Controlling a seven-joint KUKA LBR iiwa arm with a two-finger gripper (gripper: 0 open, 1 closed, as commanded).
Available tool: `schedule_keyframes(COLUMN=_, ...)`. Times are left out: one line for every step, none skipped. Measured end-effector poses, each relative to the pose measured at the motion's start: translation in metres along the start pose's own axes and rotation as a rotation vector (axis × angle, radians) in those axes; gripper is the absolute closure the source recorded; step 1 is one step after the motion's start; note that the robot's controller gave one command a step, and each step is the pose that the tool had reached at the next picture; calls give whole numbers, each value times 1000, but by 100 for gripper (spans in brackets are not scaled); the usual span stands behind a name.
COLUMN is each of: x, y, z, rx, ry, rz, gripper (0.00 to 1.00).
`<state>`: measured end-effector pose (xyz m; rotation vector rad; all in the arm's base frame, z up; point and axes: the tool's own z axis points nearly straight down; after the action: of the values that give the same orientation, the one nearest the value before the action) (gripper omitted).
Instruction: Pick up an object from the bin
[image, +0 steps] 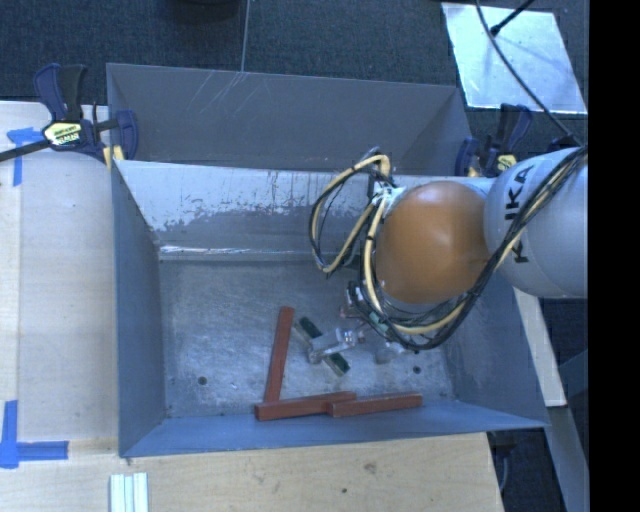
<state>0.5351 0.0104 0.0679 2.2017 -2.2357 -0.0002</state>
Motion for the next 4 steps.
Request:
schedule_keyframes(x=-6, y=0, z=-3, rx=2, ry=-4, rz=-5, gripper=100)
schedule_keyframes(x=-5, y=0, z=-2, rx=1, ry=-3, rz=-4, gripper=0)
schedule_keyframes(x=31, y=-93, z=-17, rx=12, ry=-3, rz=-76, gripper=0)
schedule_keyframes(x=29, y=-89, z=-16, rx=2, ry=-4, rz=-78, gripper=100)
